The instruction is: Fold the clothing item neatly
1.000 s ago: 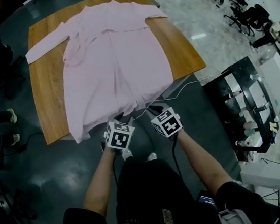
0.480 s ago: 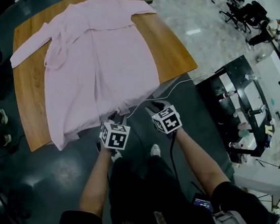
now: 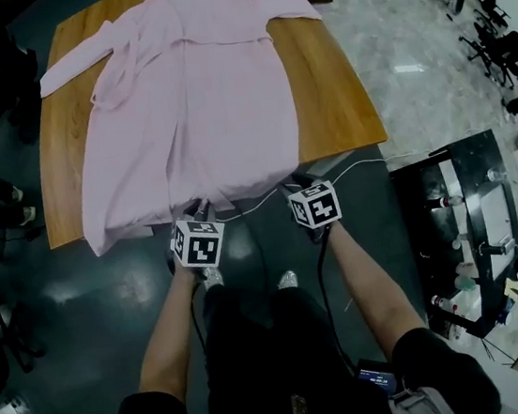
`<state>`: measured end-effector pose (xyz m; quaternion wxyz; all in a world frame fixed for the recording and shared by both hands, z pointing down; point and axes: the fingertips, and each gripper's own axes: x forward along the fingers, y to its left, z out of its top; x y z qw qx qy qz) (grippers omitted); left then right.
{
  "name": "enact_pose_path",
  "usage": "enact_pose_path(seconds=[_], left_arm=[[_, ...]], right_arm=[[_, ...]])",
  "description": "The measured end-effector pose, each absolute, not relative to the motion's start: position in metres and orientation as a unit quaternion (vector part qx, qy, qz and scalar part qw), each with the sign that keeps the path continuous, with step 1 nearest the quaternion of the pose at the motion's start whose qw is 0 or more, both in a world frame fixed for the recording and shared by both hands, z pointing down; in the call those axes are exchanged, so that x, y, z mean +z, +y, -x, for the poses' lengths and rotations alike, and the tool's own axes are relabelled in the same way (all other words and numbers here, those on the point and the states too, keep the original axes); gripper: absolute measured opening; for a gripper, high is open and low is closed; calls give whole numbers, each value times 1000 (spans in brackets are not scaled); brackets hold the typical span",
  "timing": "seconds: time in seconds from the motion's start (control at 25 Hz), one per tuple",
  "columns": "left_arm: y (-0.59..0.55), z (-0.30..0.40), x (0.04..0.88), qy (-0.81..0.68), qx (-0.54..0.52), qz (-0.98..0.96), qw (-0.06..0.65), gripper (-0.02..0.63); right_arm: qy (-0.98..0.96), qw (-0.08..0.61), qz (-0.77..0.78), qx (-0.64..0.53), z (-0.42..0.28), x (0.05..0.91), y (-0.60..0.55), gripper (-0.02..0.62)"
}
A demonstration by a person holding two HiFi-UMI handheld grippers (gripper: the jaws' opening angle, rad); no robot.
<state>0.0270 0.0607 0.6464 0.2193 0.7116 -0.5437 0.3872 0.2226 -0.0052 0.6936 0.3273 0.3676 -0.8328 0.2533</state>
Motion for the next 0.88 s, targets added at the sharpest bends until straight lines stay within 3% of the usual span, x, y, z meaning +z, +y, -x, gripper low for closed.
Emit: enact_pose_path(seconds=[0.04,0.16,0.24,0.28,0.88], left_arm=[[60,-26,648,-549,391,-706,218,51],[60,-24,650,-552,400,-699,215,31],[62,-20,650,-551,403,-698,217,29],[63,-20,651,-550,405,-697,220,28],[112,-61,684,-439,459,-745,203,26]], right_arm=[[-837,323,-360,255,-221,699,-9,170],[-857,317,-320,251,-206,707,-10,168],[-866,330,-292,236,-196,704,-5,41],[-869,335,-282,231,-195,701,-1,9],[-859,332,-327,212,-252,611,39,9]])
